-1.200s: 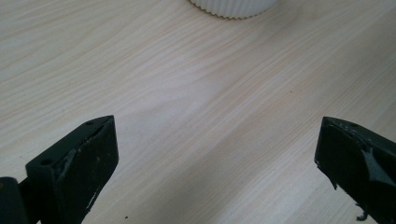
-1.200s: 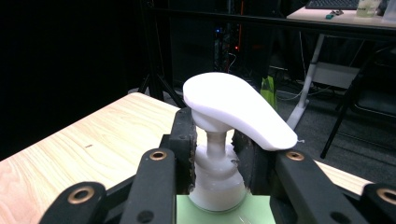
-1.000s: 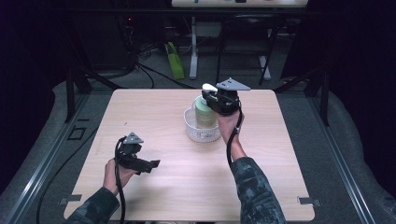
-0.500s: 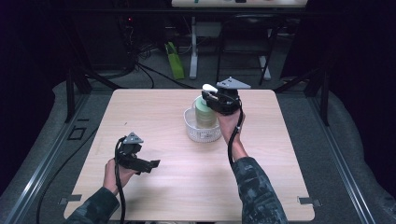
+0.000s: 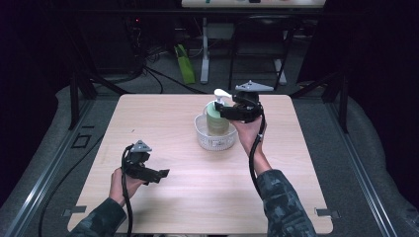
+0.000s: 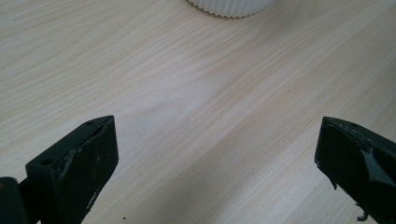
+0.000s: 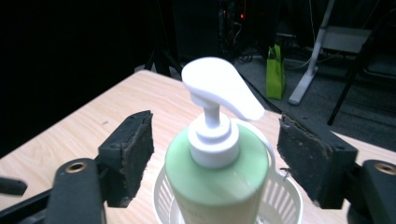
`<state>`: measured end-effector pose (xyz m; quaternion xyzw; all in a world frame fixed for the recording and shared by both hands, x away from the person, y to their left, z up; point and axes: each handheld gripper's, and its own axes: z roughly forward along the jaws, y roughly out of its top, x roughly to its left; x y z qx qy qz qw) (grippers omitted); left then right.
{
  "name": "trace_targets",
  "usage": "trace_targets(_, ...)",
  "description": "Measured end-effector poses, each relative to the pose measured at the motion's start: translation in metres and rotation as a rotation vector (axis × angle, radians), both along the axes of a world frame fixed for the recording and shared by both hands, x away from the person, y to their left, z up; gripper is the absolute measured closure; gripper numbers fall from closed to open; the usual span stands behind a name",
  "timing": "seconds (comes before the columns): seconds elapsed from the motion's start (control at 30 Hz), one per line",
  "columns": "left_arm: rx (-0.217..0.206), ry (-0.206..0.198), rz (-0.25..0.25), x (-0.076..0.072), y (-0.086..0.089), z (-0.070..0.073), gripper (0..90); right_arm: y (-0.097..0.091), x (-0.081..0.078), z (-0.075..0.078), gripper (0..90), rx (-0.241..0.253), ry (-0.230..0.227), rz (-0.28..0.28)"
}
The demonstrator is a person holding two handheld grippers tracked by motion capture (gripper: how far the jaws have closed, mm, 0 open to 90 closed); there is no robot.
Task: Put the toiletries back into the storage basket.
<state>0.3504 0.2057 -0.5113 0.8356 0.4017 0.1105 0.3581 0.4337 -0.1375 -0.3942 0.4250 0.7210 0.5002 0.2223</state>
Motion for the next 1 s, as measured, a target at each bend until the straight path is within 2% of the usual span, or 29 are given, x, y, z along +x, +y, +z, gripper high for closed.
trace_targets(0.27, 0.003, 0.001, -0.003, 0.000, 0.000, 0.000, 0.0, -0.010, -0.021, 0.001, 14.5, -0.056, 0.055, 0.069)
trace_targets(0.43, 0.004, -0.002, -0.005, 0.000, 0.000, 0.000, 0.0, -0.016, -0.037, -0.001, 9.1, -0.085, 0.081, 0.091)
trace_targets(0.47, 0.000, -0.007, -0.001, 0.000, 0.000, 0.001, 0.0, -0.020, -0.045, -0.003, 7.5, -0.101, 0.089, 0.099)
trace_targets(0.57, 0.003, -0.009, 0.000, 0.000, 0.001, 0.000, 0.0, -0.029, -0.058, -0.008, 4.4, -0.123, 0.111, 0.104)
trace_targets(0.6, 0.003, -0.009, 0.000, 0.000, 0.001, 0.000, 0.0, -0.029, -0.058, -0.008, 4.4, -0.123, 0.111, 0.104)
trace_targets(0.67, 0.006, -0.002, -0.003, 0.000, 0.001, 0.000, 0.0, -0.040, -0.071, -0.014, 1.6, -0.149, 0.139, 0.101)
trace_targets(0.77, 0.006, -0.004, -0.004, 0.001, 0.001, 0.000, 0.0, -0.049, -0.080, -0.019, 1.4, -0.149, 0.151, 0.091)
trace_targets(0.8, 0.010, -0.007, -0.003, 0.001, 0.000, -0.001, 0.0, -0.058, -0.090, -0.026, 1.0, -0.147, 0.163, 0.075)
trace_targets(0.83, 0.010, -0.007, -0.003, 0.001, 0.000, -0.001, 0.0, -0.058, -0.090, -0.026, 1.0, -0.147, 0.163, 0.075)
trace_targets(0.87, 0.013, 0.002, -0.009, 0.001, 0.000, -0.002, 0.0, -0.066, -0.099, -0.035, 0.0, -0.148, 0.185, 0.064)
trace_targets(1.0, 0.016, 0.000, -0.009, 0.002, -0.001, -0.003, 0.0, -0.080, -0.115, -0.053, 0.0, -0.167, 0.216, 0.044)
